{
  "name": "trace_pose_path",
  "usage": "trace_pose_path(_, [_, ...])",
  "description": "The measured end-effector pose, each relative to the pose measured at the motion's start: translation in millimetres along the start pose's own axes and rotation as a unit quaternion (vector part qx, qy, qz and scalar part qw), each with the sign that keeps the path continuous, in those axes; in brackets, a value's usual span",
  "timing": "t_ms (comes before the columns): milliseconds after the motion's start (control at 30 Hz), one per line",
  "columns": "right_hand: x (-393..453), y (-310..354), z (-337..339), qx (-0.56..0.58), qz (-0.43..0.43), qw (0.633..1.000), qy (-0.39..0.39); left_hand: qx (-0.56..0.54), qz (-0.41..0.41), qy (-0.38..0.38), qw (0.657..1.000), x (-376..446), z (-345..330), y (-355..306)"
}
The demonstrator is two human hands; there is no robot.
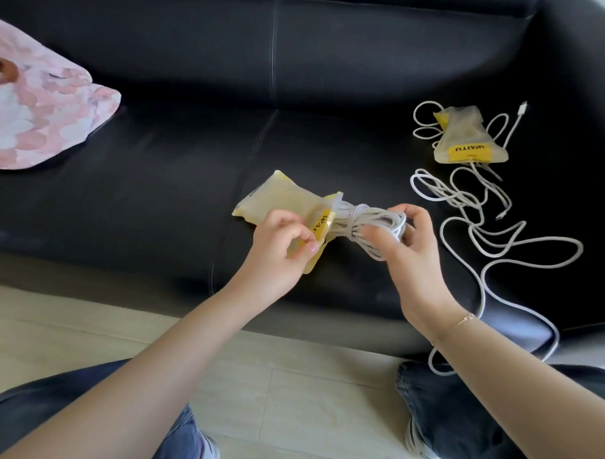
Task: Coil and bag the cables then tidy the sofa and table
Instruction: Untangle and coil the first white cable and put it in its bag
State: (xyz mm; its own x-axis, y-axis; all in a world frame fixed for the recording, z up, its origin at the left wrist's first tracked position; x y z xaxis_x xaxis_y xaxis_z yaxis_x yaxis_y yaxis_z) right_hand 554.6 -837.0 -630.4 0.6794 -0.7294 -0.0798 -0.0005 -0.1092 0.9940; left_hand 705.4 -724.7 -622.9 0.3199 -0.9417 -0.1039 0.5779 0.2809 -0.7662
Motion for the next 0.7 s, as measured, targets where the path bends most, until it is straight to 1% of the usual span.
trace_pose_path(100, [4,-5,1,0.161,-0.060,0.985,0.021,-0.021,0.009,0.000,1.000,0,2,0])
trace_pose_path(133, [5,-5,-1,0.193,-0.076,0.978,0.039,-0.032,0.010,0.002,0.999,0,3,0])
trace_pose_path(200, [5,-7,-4,0.215,-0.100,0.969,0.072,-0.067,0.006,0.006,0.998,-1,4,-2])
trace_pose_path(300, [4,-11,-8,0.185,-0.115,0.971,0.095,-0.102,-0.014,0.001,0.995,-3,5,-6])
trace_pose_path(400, [3,-14,-9,0.122,-0.118,0.983,0.076,-0.092,-0.027,-0.015,0.995,-3,6,-5])
trace_pose_path(467, [2,-13,-11,0.071,-0.114,0.988,0.077,-0.086,-0.031,-0.021,0.996,-2,6,-2])
trace_pose_path(600, [2,-7,-13,-0.015,-0.087,0.992,0.091,-0.086,-0.040,-0.013,0.995,-3,5,-1])
trace_pose_path(667, [3,-8,-10,-0.020,-0.089,0.992,0.088,-0.061,-0.040,-0.002,0.997,-3,3,0])
trace_pose_path(700, [4,-9,-9,-0.015,-0.099,0.991,0.086,-0.048,-0.037,0.018,0.998,-3,1,0])
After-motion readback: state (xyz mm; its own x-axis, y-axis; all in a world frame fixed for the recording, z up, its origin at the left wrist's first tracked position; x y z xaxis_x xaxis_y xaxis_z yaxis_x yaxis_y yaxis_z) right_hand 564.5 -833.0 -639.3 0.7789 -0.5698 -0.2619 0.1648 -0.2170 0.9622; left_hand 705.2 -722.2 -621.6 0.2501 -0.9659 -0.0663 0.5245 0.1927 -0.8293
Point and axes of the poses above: each hand's wrist, its own x-axis towards the middle knuckle, its own z-axis out of the back of the hand, y = z × x, the point moved 6 cm from there along x, towards the middle knuckle, and after that the axes turned 15 degrees about y, right-handed, at the moved point
